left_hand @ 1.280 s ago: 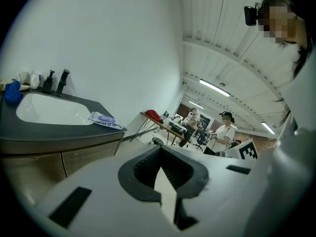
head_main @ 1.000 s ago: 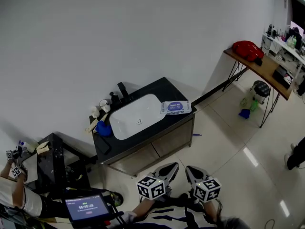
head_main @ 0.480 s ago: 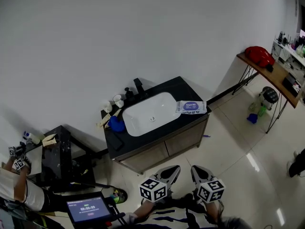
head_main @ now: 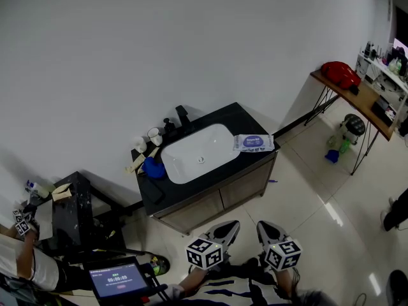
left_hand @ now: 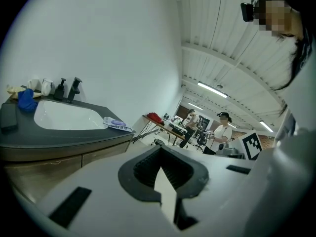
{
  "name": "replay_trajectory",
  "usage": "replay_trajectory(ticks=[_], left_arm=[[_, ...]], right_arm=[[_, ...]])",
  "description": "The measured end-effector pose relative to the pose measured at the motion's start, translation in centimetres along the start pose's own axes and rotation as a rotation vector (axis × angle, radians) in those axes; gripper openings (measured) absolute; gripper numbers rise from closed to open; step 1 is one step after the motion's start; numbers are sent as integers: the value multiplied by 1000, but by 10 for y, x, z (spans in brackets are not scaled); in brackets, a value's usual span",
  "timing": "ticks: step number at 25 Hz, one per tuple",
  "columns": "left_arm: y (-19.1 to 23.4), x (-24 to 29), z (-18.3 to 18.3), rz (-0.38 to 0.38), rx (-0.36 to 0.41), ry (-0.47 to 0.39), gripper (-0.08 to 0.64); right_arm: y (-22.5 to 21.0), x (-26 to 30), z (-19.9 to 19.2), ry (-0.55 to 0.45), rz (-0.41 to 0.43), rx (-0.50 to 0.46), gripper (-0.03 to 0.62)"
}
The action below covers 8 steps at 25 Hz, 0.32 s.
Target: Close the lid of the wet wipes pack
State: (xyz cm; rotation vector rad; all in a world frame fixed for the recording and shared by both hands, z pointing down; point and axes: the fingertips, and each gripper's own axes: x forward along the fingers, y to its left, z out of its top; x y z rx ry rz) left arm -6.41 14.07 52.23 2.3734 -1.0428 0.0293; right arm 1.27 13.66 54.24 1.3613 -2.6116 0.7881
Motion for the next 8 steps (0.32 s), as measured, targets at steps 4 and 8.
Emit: replay_trajectory(ticks=[4, 8], left_arm=[[3, -2, 3, -8, -5, 10, 0], [6, -4, 7, -3, -16, 10, 0]], right_arm=[[3, 1, 4, 3, -17, 2, -2], [6, 1, 7, 7, -21, 0, -2]])
